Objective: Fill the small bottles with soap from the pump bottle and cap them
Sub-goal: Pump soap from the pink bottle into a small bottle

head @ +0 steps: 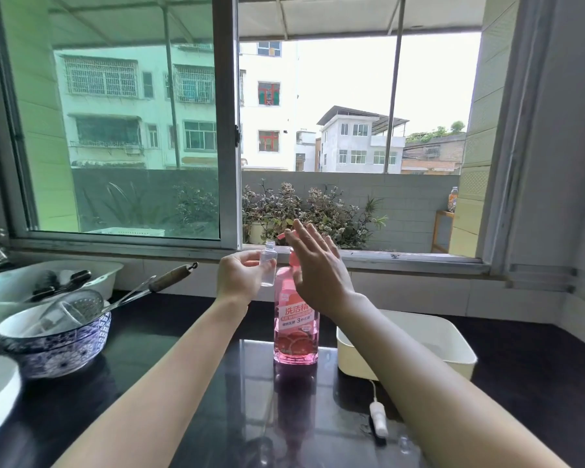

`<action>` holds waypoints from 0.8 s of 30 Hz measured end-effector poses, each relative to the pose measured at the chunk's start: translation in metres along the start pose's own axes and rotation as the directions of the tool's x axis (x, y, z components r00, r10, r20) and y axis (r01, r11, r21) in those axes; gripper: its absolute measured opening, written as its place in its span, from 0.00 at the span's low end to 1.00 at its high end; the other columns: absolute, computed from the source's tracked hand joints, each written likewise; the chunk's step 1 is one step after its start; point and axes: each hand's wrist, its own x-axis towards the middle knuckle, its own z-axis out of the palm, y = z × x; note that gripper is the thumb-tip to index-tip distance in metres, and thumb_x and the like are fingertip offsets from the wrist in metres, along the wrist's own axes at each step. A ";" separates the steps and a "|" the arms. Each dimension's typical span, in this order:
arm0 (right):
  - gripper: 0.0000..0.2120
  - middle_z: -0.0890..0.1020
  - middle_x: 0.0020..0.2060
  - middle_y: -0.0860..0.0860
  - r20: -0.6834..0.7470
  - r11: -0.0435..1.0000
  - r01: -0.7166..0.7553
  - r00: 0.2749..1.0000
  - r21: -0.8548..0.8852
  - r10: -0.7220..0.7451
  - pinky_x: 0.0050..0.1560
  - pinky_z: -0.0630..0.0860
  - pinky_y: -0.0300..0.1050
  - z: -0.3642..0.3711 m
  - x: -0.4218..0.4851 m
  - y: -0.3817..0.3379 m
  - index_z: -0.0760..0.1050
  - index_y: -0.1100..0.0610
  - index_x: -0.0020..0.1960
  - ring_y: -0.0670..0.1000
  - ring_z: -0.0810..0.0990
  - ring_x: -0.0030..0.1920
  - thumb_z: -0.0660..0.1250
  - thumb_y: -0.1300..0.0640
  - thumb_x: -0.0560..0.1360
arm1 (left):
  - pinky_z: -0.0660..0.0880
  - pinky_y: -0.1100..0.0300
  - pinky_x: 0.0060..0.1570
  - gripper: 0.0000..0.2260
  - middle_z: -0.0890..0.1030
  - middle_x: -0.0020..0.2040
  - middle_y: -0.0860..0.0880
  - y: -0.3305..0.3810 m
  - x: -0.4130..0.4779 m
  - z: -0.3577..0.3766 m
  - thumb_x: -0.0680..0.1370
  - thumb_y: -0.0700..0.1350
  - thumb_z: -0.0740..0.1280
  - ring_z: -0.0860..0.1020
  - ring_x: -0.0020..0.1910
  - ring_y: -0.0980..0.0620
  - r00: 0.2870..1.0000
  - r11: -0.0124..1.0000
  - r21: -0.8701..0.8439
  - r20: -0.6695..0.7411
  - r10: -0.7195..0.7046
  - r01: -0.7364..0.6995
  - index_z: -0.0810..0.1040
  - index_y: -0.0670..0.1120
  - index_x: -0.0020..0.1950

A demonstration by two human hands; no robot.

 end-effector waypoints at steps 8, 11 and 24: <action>0.19 0.80 0.60 0.55 -0.073 0.999 0.029 0.997 0.022 -0.027 0.62 0.72 0.59 -0.006 -0.062 0.010 0.79 0.55 0.56 0.57 0.79 0.58 0.74 0.65 0.66 | 0.75 0.63 0.39 0.11 0.84 0.45 0.43 -0.012 -0.033 -0.011 0.68 0.41 0.75 0.81 0.40 0.50 0.972 0.995 -0.098 0.235 -0.005 0.029 0.79 0.41 0.48; 0.09 0.84 0.50 0.51 0.020 0.999 0.037 0.999 0.004 -0.037 0.56 0.73 0.50 -0.014 -0.090 0.016 0.82 0.54 0.50 0.53 0.81 0.49 0.70 0.63 0.71 | 0.78 0.64 0.36 0.12 0.84 0.44 0.43 -0.020 -0.057 -0.007 0.68 0.39 0.74 0.82 0.40 0.50 0.944 0.990 -0.130 0.330 -0.006 0.052 0.79 0.39 0.49; 0.17 0.78 0.52 0.54 0.476 0.961 0.115 0.879 -0.250 0.019 0.49 0.76 0.51 -0.026 -0.186 0.035 0.76 0.55 0.59 0.58 0.78 0.51 0.62 0.66 0.73 | 0.80 0.58 0.49 0.12 0.83 0.45 0.43 -0.070 -0.136 0.031 0.67 0.41 0.76 0.82 0.44 0.47 0.886 0.998 -0.019 0.460 -0.050 0.066 0.77 0.46 0.47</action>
